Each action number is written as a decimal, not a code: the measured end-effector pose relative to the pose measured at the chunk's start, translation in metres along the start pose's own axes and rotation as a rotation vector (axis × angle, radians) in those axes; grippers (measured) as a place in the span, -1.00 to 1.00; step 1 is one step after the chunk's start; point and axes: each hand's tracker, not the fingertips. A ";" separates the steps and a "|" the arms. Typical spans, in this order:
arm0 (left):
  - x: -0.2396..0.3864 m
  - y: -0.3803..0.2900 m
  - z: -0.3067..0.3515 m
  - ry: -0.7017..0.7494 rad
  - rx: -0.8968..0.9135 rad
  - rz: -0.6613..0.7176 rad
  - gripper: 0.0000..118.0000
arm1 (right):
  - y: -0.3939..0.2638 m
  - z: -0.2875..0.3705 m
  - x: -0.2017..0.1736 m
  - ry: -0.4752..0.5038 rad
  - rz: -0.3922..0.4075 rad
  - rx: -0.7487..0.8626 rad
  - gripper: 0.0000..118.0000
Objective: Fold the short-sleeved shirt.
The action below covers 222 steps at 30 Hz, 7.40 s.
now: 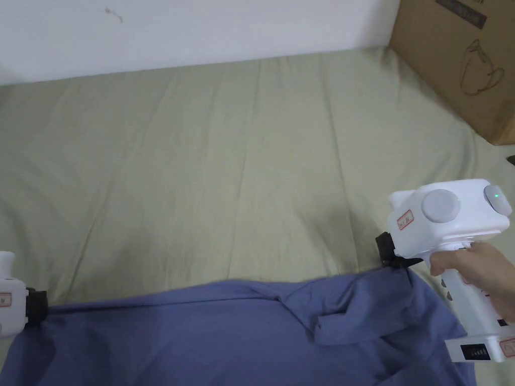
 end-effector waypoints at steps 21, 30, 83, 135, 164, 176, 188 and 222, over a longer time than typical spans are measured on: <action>-0.016 0.015 0.095 -0.032 0.167 0.012 -0.98 | 0.017 0.092 0.017 0.114 -0.085 0.195 -1.00; -0.053 -0.084 0.168 -0.096 0.220 0.063 -0.98 | -0.086 0.151 0.026 0.159 -0.028 0.259 -1.00; -0.148 -0.243 0.075 -0.849 -0.038 0.734 0.91 | -0.280 0.135 -0.184 0.365 0.290 0.303 -1.00; 0.182 -0.150 0.132 -0.589 -0.229 0.212 -0.85 | -0.325 0.153 -0.027 0.340 -0.050 0.347 -1.00; 0.250 -0.191 0.092 -0.556 -0.377 -0.041 -0.76 | -0.344 0.152 0.006 0.336 -0.160 0.353 -1.00; 0.243 -0.171 0.161 -0.873 -0.283 -0.068 -0.76 | -0.344 0.159 0.000 0.315 -0.135 0.347 -1.00; 0.024 -0.190 0.107 -1.008 -0.173 0.465 1.00 | -0.332 0.154 -0.021 0.317 -0.086 0.327 -1.00; -0.048 -0.187 0.043 -0.865 -0.312 0.333 -0.85 | -0.308 0.173 -0.068 0.254 -0.034 0.452 -1.00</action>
